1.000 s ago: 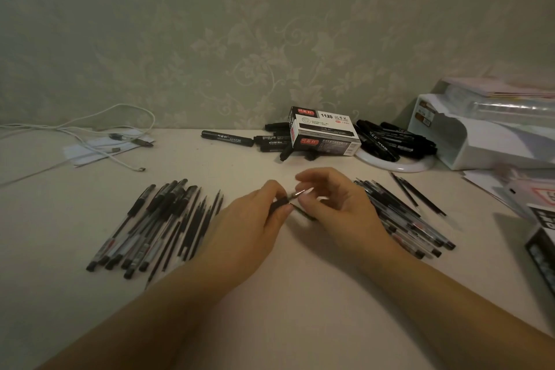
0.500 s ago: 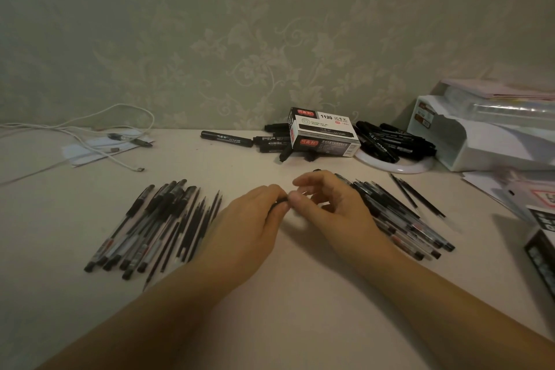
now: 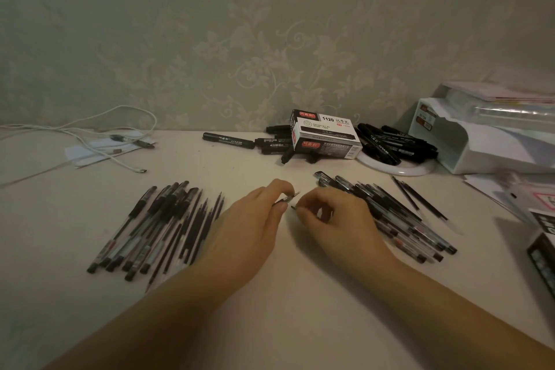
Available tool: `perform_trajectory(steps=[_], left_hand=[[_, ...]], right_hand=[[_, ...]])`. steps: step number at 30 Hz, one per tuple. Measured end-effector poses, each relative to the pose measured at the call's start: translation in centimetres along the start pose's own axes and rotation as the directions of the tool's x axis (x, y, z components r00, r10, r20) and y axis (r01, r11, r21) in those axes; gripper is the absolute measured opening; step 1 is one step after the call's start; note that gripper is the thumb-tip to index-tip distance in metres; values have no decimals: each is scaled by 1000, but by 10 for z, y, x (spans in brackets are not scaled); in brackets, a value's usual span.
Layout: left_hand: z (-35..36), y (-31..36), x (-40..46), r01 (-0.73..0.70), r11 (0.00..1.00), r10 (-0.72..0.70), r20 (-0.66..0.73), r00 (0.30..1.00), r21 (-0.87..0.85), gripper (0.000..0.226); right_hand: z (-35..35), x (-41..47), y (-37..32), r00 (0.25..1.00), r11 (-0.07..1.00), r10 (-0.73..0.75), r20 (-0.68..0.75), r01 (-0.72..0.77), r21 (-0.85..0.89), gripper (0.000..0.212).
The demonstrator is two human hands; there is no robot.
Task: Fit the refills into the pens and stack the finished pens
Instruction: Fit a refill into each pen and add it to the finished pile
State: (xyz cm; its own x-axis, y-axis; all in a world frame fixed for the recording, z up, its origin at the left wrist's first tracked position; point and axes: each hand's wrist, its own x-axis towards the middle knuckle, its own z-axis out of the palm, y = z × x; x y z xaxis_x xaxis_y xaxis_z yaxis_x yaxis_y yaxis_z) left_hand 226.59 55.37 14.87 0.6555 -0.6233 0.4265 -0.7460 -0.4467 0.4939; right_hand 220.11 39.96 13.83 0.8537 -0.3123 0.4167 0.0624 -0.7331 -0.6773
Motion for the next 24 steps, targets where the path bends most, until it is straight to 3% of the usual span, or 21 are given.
perform_trajectory(steps=[3,10,12,14,18,24], left_hand=[[-2,1,0,-6,1000,6,-2,1000,-16,22],[0,-1,0,-33,999,32,-48,998,-18,26],[0,-2,0,-48,998,44,-86,995,-43,29],[0,-1,1,-65,995,55,-117,992,-79,32],[1,0,2,-127,983,109,-133,985,-135,37],[3,-2,2,-139,978,125,-95,988,-153,43]], right_hand=[[2,-1,-1,995,988,-78,62,86,-125,10],[2,0,0,998,990,-50,26,53,-131,14],[-1,0,-5,997,1000,-18,-70,17,-22,10],[-4,0,-10,992,973,79,-94,-56,226,7],[-4,0,-20,971,775,206,119,-236,586,12],[-2,2,-18,934,536,268,236,-348,769,16]])
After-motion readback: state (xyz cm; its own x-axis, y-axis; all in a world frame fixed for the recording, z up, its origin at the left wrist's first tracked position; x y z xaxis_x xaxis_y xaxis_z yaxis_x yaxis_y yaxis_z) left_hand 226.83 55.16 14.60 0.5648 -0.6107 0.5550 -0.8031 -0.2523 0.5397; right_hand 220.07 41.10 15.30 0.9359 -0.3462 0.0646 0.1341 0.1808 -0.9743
